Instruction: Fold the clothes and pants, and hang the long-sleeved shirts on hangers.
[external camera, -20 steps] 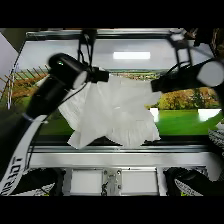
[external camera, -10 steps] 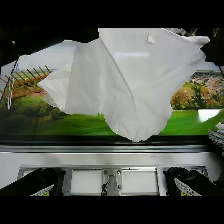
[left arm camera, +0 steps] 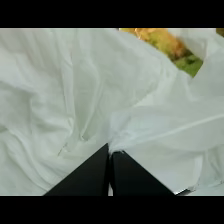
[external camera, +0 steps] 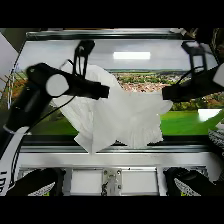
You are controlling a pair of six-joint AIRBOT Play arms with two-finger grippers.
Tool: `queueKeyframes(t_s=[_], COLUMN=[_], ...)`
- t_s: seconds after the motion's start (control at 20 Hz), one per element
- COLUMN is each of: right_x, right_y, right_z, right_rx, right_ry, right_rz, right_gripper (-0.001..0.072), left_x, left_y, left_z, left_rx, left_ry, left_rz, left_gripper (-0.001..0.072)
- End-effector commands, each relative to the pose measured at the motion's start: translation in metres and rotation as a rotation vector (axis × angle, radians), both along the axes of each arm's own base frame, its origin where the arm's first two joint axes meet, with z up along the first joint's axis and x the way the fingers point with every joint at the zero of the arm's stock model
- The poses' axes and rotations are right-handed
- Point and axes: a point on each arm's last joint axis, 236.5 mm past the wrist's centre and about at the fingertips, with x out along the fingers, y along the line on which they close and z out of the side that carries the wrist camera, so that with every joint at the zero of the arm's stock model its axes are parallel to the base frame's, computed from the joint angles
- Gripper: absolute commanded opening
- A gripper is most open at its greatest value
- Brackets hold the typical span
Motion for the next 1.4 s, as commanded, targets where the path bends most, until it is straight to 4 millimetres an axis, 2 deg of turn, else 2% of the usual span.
queueKeyframes(t_s=[0.0,0.2,0.4,0.45,0.5,0.55,0.6,0.85,1.0,1.2,1.35], right_x=[0.0,0.009,0.01,0.01,0.01,0.01,0.01,0.011,0.009,0.009,0.009], right_y=[0.007,0.015,0.017,0.017,0.017,0.017,0.017,0.018,0.017,0.017,0.017], right_z=[-0.044,-0.036,-0.036,-0.036,-0.036,-0.036,-0.036,-0.036,-0.037,-0.037,-0.037], right_rx=[0.018,0.039,0.044,0.045,0.044,0.044,0.045,0.047,0.045,0.045,0.045], right_ry=[0.061,-0.002,-0.005,-0.004,-0.004,-0.004,-0.003,-0.006,0.001,0.001,0.001], right_rz=[-0.022,-0.009,-0.006,-0.005,-0.005,-0.005,-0.005,-0.005,-0.005,-0.005,-0.005], right_gripper=[0.0013,0.0013,0.0013,0.0014,0.0014,0.0014,0.0015,0.0016,0.0016,0.0016,0.0016], left_x=[-0.004,0.008,-0.002,-0.005,-0.008,-0.01,-0.012,-0.023,-0.014,0.01,0.025], left_y=[-0.003,-0.004,-0.001,0.0,0.002,0.003,0.005,0.02,0.056,0.138,0.205], left_z=[-0.061,-0.051,-0.042,-0.039,-0.034,-0.027,-0.018,0.038,0.059,0.076,0.067], left_rx=[-0.025,-0.053,-0.036,-0.032,-0.032,-0.041,-0.05,-0.106,-0.111,-0.066,0.002], left_ry=[0.166,0.107,0.09,0.09,0.082,0.067,0.046,-0.092,-0.146,-0.222,-0.212], left_rz=[0.036,0.049,0.001,-0.009,-0.017,-0.018,-0.021,-0.031,0.042,0.208,0.338], left_gripper=[0.0015,0.0015,0.0015,0.0042,0.0335,0.0658,0.0692,0.0693,0.0693,0.0694,0.0694])
